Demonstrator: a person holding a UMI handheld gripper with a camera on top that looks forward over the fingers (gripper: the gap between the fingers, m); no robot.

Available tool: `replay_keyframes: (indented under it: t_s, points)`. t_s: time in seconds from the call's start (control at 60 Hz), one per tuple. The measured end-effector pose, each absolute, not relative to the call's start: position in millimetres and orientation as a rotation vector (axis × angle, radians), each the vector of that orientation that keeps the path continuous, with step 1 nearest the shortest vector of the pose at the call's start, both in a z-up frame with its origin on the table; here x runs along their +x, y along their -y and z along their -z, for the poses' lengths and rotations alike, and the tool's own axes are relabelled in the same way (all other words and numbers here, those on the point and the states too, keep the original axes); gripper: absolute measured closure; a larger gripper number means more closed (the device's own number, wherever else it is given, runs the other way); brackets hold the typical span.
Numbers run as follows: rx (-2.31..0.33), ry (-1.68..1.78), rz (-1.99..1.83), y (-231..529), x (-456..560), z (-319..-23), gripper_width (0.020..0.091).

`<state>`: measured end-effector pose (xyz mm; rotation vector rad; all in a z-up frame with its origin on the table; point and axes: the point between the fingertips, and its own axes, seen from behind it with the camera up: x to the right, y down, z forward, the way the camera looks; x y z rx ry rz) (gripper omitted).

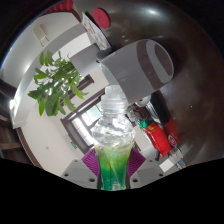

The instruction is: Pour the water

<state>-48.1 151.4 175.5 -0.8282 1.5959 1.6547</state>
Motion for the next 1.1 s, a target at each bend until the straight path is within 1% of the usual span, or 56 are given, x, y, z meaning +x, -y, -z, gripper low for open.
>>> replay_keyframes:
  t_s: [0.133, 0.2, 0.267, 0.317, 0.367, 0.4, 0.467, 0.517, 0.533, 0.583, 0.65, 0.667, 0.7, 0.75, 0.783, 0.883, 0.9, 0.917, 1.033, 1.05, 1.067, 1.1]
  points:
    - [-0.876, -1.559, -1.611, -151, -50, -172, 0.0785]
    - [-1.016, -1.455, -1.52, -150, -60, -177, 0.0784]
    - [-1.203, -1.268, -1.358, -149, -71, -183, 0.0787]
    - [-1.343, -1.099, -1.215, -152, -78, -200, 0.0783]
    - [-1.426, -0.923, -1.062, -152, -76, -222, 0.0783]
    - [-1.425, -0.81, -0.955, -145, -68, -237, 0.0784]
    - [-1.491, -0.608, -0.763, -146, -64, -279, 0.0786]
    - [-1.528, -0.47, -0.592, -145, -54, -302, 0.0786]
    - [-1.511, -0.411, -0.532, -139, -49, -301, 0.0787]
    - [-1.569, -0.291, -0.358, -142, -36, -322, 0.0788]
    - [-1.608, -0.178, -0.137, -144, -9, -337, 0.0787]
    - [-1.595, -0.157, -0.095, -139, 0, -330, 0.0787]
    - [-1.604, -0.131, -0.017, -142, 9, -341, 0.0787]
    - [-1.603, -0.109, 0.078, -141, 32, -346, 0.0788]
    - [-1.602, -0.108, 0.144, -140, 50, -346, 0.0788]
    - [-1.651, -0.142, 0.27, -131, 110, -319, 0.0787]
    - [-1.661, -0.151, 0.284, -129, 119, -313, 0.0788]
    - [-1.666, -0.159, 0.294, -130, 136, -301, 0.0787]
    - [-1.712, -0.237, 0.362, -123, 190, -252, 0.0788]
    - [-1.715, -0.25, 0.364, -122, 202, -240, 0.0788]
    - [-1.722, -0.266, 0.368, -117, 209, -233, 0.0787]
    - [-1.726, -0.292, 0.373, -115, 221, -220, 0.0778]
